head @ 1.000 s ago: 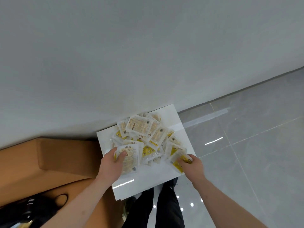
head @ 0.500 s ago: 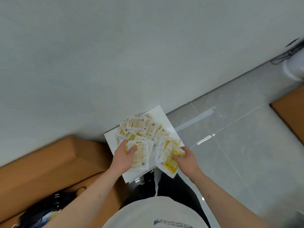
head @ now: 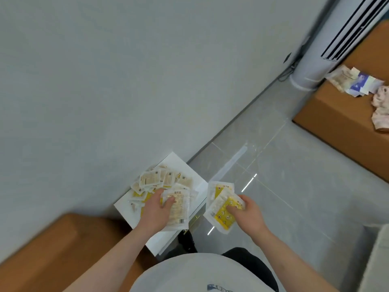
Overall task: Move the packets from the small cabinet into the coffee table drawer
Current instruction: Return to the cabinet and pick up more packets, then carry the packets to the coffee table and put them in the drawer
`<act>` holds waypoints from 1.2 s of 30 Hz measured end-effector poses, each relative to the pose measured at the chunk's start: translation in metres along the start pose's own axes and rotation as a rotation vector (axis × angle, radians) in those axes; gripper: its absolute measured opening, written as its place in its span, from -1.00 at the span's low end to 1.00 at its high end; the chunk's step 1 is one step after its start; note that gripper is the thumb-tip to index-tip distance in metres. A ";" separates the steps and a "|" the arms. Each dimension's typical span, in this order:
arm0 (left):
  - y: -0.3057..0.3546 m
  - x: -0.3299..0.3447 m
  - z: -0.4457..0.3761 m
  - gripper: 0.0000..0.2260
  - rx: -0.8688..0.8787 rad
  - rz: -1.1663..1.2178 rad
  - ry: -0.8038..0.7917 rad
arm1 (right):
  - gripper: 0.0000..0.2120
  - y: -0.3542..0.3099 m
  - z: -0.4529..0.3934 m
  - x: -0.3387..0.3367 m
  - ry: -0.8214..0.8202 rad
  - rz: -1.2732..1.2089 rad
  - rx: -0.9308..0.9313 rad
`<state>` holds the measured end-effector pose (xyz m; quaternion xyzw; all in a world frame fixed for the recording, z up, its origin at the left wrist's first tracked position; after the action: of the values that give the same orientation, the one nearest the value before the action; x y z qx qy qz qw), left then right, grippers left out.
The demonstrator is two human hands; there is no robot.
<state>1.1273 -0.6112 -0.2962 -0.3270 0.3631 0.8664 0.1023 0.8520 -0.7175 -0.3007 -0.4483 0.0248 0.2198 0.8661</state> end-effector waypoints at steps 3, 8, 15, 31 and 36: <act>0.029 0.016 0.012 -0.43 0.049 -0.029 -0.018 | -0.85 0.008 0.017 -0.036 0.053 -0.051 -0.021; 0.078 0.051 0.047 -0.44 0.100 -0.049 -0.018 | -0.84 0.032 0.051 -0.102 0.086 -0.088 -0.051; 0.107 0.118 0.132 -0.44 0.111 -0.028 -0.011 | -0.84 0.089 0.106 -0.193 0.121 -0.103 -0.017; 0.157 0.240 0.194 -0.84 0.382 -0.303 -0.293 | -0.81 0.216 0.252 -0.278 0.386 -0.241 0.139; 0.179 0.290 0.244 -0.86 0.508 -0.330 -0.390 | -0.80 0.262 0.303 -0.301 0.509 -0.355 0.153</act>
<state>0.7110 -0.5868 -0.2543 -0.1741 0.4829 0.7665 0.3860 0.4282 -0.4551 -0.2481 -0.4199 0.1784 -0.0563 0.8881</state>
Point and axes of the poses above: each hand's wrist, its own z-axis away from the middle knuckle, its own x-axis out of the palm, y = z × x, the point moved 7 cm from there along -z, towards the middle knuckle, and after that the axes turned 9 degrees about -z, right-handed, at the moved point
